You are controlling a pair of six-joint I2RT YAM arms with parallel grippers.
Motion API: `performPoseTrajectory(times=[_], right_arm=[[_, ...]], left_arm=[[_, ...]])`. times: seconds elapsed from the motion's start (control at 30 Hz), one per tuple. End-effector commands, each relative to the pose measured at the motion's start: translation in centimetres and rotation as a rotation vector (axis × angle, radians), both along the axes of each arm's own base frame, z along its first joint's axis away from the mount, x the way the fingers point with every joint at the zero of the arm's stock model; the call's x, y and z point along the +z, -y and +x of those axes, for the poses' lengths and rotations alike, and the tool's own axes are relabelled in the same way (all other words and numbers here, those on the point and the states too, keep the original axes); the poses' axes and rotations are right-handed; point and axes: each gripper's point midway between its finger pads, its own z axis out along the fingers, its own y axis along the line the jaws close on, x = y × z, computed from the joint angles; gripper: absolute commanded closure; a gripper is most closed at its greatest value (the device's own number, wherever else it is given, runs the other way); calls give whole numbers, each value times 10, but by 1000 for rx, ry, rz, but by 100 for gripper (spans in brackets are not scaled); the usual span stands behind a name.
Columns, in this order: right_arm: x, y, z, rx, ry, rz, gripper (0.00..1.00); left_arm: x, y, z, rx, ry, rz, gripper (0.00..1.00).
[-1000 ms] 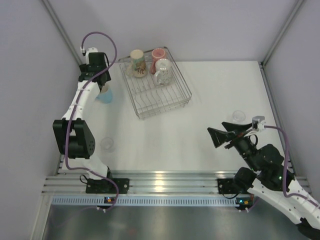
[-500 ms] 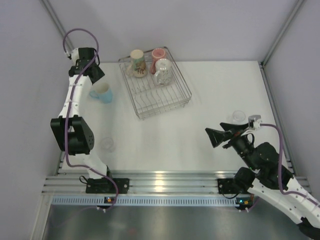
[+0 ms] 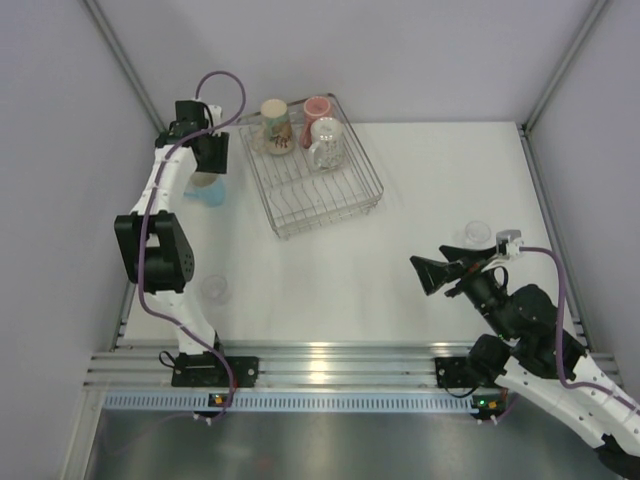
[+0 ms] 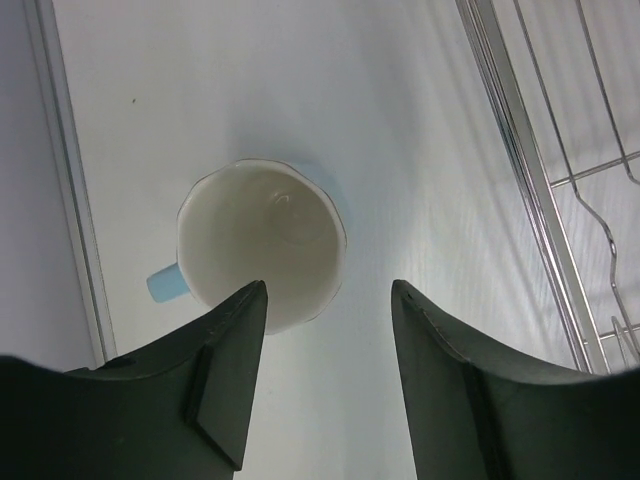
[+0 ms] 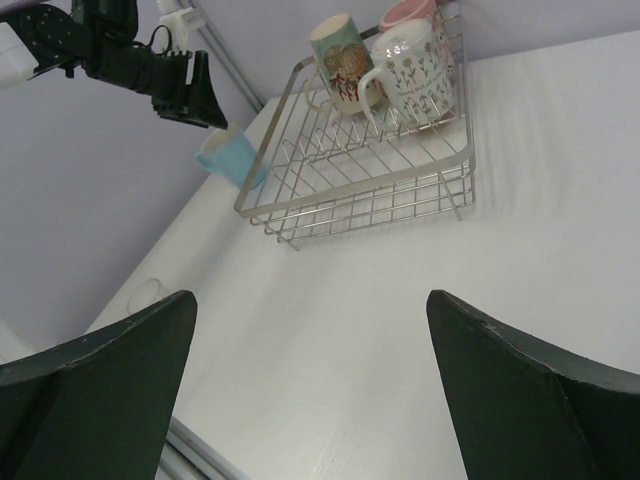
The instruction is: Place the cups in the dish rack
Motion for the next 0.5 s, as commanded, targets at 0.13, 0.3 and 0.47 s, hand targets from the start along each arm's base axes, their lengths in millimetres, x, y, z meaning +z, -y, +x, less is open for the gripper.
performPoseTrajectory(times=[0.13, 0.3, 0.47], right_arm=[[16, 8, -1, -27, 28, 33, 1], [15, 9, 0, -29, 27, 25, 1], [14, 8, -1, -25, 22, 34, 1]], left_arm=[[-35, 3, 0, -94, -57, 21, 46], [-50, 4, -2, -89, -91, 13, 50], [-55, 5, -3, -78, -103, 1, 53]])
